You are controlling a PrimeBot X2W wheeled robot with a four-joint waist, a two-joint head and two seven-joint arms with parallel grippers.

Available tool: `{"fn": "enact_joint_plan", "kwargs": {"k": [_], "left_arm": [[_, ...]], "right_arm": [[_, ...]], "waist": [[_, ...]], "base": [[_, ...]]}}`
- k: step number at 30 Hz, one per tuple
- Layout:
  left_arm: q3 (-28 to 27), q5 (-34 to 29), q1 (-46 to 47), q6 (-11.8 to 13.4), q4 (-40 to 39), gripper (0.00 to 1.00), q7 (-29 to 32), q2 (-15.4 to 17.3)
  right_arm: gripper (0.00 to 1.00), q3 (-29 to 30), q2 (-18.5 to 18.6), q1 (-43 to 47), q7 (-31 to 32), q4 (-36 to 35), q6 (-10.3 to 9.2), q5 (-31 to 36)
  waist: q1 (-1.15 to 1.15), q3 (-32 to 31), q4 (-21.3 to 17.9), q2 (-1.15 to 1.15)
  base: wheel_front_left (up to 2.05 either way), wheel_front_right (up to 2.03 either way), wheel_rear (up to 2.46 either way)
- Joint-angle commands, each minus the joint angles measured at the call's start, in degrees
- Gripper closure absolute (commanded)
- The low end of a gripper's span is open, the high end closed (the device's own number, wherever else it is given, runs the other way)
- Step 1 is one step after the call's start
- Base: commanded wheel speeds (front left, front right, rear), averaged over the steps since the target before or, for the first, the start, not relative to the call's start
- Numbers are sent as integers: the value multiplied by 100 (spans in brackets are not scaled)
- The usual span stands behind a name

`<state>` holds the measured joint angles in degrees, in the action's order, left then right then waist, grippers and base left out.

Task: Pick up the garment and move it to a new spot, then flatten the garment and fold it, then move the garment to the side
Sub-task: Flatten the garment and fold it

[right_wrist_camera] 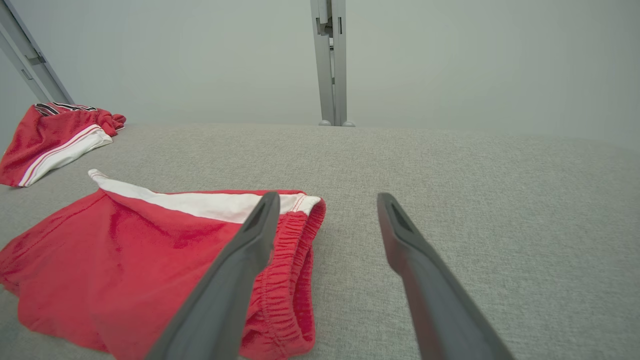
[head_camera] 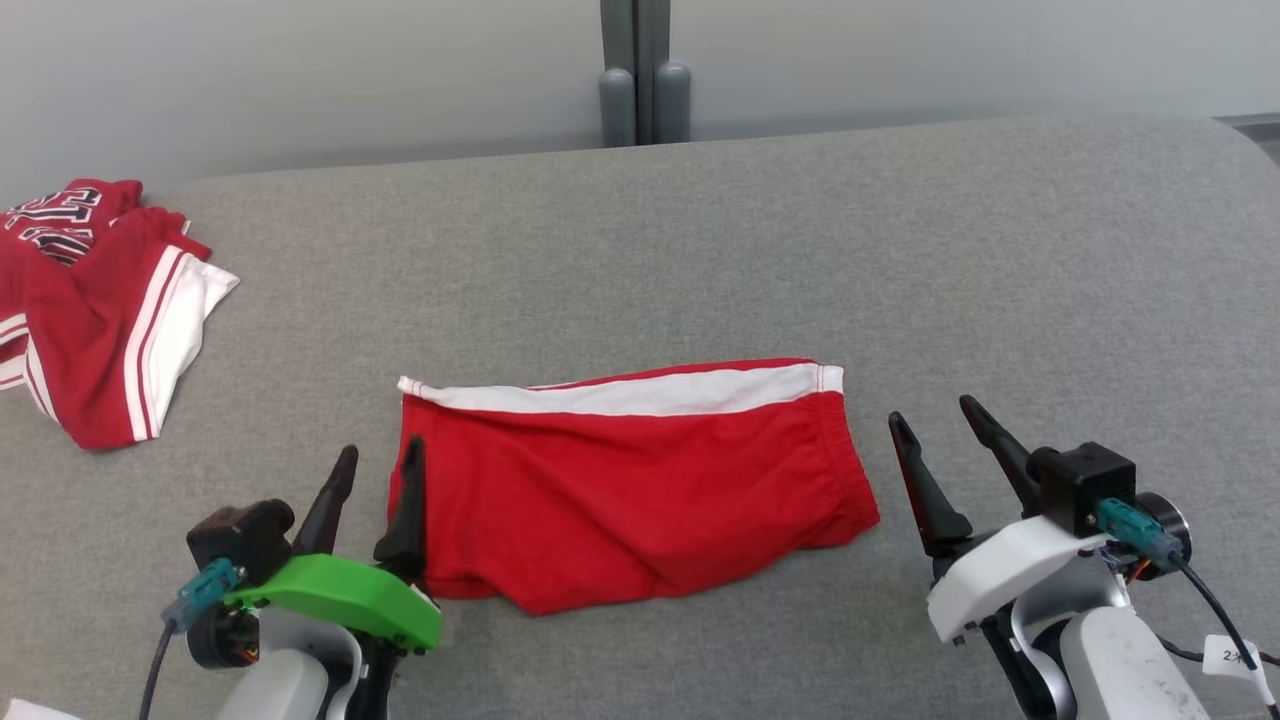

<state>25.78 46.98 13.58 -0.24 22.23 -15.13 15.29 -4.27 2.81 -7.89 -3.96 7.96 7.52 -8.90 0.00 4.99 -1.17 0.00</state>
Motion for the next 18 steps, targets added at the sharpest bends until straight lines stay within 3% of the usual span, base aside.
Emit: {"fn": "enact_joint_plan", "kwargs": {"k": [1,8,18], "left_arm": [[-144,-230,-131,-32,-123,0,-2,-11],[-531,-1097,-414,-224,-463,0,-1,-177],[-624,-1477,-517,-447,-348,0,-1,-477]], "right_arm": [[0,-3,17,-57,49,51,-6,0],[0,-209,21,-292,320,414,-6,-229],[0,-79,18,-628,790,1558,-6,-320]], "waist": [[0,-19,22,0],[0,-82,108,0],[0,-80,399,0]], "base": [[0,0,0],[0,0,0],[0,0,0]]}}
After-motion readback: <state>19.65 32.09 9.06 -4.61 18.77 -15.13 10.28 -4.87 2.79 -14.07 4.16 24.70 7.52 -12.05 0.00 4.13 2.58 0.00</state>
